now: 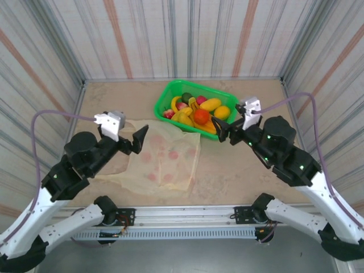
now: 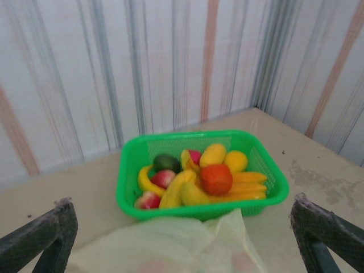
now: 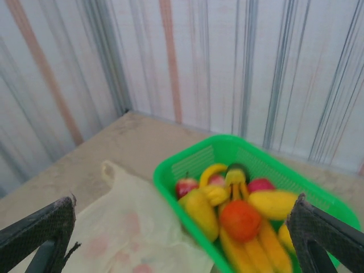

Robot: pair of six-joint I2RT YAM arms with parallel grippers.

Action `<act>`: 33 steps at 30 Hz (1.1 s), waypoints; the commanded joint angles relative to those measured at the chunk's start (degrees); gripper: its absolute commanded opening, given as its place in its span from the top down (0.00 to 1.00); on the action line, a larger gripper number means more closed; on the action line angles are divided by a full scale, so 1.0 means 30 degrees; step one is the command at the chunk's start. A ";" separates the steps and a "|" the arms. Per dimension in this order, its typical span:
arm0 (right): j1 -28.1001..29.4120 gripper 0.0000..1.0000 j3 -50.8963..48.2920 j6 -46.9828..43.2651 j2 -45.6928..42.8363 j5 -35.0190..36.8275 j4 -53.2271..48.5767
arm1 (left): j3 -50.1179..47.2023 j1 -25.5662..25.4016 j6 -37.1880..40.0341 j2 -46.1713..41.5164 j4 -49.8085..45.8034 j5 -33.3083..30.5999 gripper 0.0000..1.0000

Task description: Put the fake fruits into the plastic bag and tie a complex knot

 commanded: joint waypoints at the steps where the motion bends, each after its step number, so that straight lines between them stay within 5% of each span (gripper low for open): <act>1: -0.1527 0.05 0.0527 0.2743 0.2305 -0.5073 -0.5186 | -0.0350 0.0711 -0.4502 -0.0720 -0.5345 0.1067 0.01; 4: -0.0195 0.08 -0.0800 0.3882 0.3559 -0.4445 -0.4590 | -0.0098 0.2329 -0.6157 -0.0244 -0.6436 0.4086 0.01; 6: 0.0843 0.20 -0.1898 0.4499 0.4539 -0.3142 -0.4005 | -0.0541 0.3285 -0.6529 -0.0052 -0.6202 0.5954 0.01; 11: 0.0596 0.41 -0.2758 0.6004 0.8611 -0.3210 -0.3486 | -0.0561 0.4533 -0.6679 0.0826 -0.7918 0.5229 0.01; 15: -0.1483 0.57 -0.2644 0.6563 1.1324 -0.2725 -0.2714 | -0.0688 0.4663 -0.5643 0.0875 -0.8158 0.4905 0.01; 28: -0.5857 0.64 0.3358 0.4991 1.9124 -0.1794 -0.1578 | -0.0575 0.5122 -0.6408 0.1596 -0.9107 0.2908 0.01; 33: -0.6040 0.60 0.6141 0.3568 1.9781 -0.2875 -0.2720 | -0.1145 0.9444 -0.7733 0.2588 -0.9155 0.6983 0.01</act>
